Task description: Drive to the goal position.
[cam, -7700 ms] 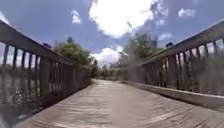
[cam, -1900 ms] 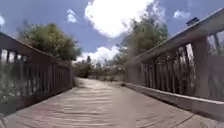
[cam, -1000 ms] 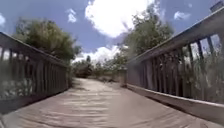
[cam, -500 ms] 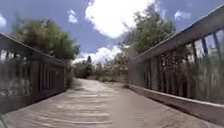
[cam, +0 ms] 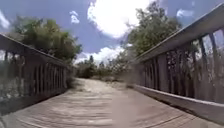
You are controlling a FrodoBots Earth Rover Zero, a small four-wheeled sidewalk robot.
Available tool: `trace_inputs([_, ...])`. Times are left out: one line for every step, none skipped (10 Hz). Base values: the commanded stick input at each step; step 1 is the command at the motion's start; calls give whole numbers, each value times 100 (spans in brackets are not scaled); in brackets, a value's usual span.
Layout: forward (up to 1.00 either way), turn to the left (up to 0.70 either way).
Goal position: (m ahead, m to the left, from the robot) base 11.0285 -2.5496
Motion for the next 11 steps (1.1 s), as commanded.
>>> trace_inputs([45,0])
trace_inputs([45,0])
trace_inputs([45,0])
trace_inputs([45,0])
trace_inputs([45,0])
trace_inputs([45,0])
trace_inputs([45,0])
trace_inputs([45,0])
trace_inputs([45,9])
trace_inputs([45,27])
trace_inputs([45,27])
